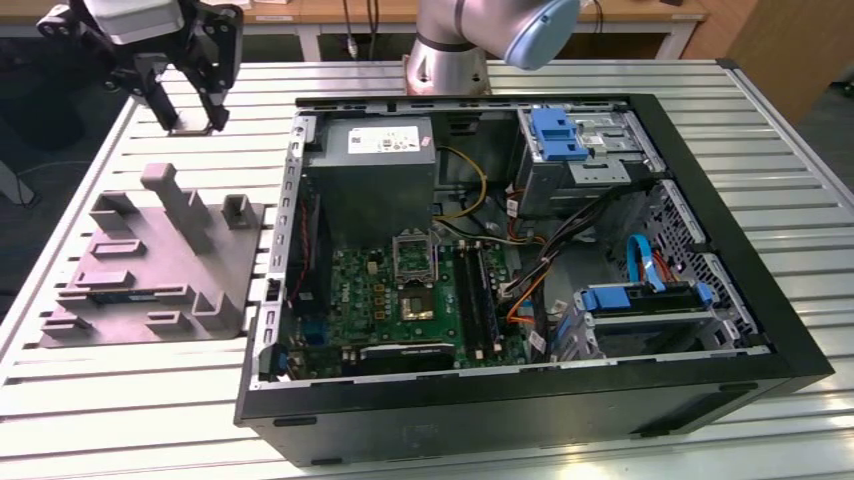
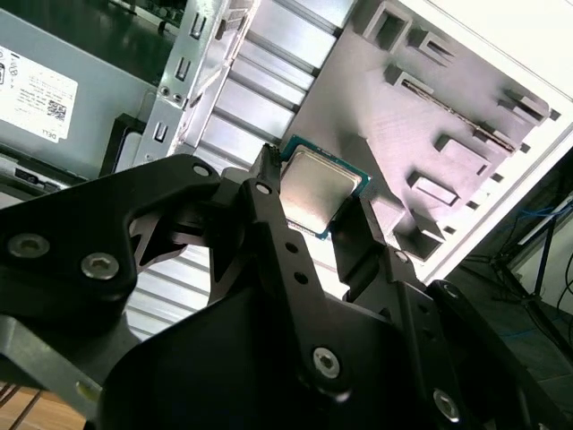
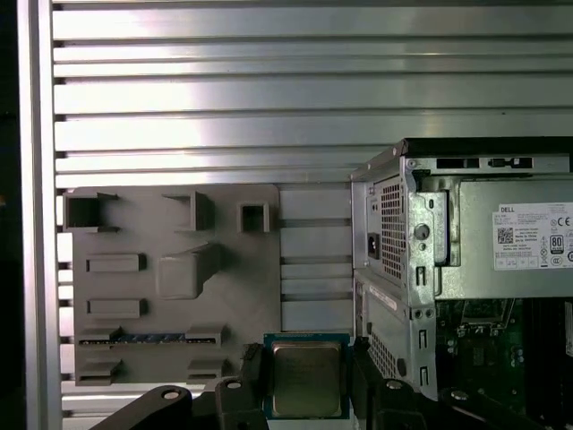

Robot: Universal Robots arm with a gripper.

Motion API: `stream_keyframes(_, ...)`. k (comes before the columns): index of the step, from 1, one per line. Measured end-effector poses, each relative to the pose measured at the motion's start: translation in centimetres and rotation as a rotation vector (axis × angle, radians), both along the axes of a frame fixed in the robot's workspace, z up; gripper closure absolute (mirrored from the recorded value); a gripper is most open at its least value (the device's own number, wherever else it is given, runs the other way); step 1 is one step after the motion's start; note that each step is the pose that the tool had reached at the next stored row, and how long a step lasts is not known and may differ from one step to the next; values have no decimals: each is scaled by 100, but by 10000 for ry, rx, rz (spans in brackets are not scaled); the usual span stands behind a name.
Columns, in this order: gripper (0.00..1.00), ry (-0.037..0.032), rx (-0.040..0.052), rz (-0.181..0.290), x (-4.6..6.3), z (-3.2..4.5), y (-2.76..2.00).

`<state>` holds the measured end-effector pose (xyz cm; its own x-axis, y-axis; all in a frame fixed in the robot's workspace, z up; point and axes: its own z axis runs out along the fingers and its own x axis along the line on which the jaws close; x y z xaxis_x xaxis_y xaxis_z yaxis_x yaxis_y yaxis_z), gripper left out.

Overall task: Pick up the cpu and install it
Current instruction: 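Pick up the cpu and move it towards the insertion slot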

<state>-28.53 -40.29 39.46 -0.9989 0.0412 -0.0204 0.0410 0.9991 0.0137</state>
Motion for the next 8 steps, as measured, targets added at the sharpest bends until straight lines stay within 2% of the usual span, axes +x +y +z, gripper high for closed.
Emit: stream_keyframes(8, 53, 0, 0, 0, 70, 0, 0)
